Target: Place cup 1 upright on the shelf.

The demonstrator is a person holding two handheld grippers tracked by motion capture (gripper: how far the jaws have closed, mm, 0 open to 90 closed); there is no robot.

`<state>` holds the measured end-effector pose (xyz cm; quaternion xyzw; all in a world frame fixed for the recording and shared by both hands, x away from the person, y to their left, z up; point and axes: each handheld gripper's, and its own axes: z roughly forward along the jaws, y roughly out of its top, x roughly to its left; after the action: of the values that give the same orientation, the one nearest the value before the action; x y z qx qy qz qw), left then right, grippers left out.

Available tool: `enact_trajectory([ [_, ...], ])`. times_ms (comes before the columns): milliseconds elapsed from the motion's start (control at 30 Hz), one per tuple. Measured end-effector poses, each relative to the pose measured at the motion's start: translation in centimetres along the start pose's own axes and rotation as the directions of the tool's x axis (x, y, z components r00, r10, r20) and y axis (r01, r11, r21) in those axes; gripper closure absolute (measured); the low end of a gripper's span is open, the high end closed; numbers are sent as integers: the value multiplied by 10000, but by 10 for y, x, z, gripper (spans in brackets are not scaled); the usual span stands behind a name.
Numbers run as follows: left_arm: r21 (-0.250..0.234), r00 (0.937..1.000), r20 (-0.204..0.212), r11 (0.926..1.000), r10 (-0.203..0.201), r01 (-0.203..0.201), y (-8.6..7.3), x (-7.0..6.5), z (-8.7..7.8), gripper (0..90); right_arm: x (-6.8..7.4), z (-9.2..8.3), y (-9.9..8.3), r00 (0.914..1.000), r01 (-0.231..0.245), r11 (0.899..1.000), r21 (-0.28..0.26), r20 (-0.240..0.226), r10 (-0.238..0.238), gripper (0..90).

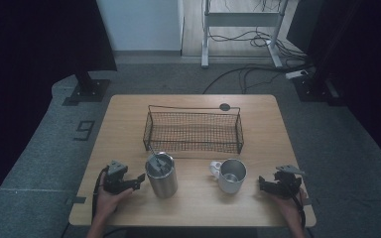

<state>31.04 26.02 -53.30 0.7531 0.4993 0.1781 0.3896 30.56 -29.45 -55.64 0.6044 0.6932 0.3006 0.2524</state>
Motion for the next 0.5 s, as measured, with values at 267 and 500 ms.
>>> enact_trajectory([
  [267,-364,9999,59,9992,-155,157,3,-2,-12,163,1,-2,-2,10000,-20,10000,-67,20,20,62],
  [500,-656,9987,388,9972,-344,369,0,-3,-25,152,0,-2,-1,10000,3,10000,-61,-37,-3,59],
])
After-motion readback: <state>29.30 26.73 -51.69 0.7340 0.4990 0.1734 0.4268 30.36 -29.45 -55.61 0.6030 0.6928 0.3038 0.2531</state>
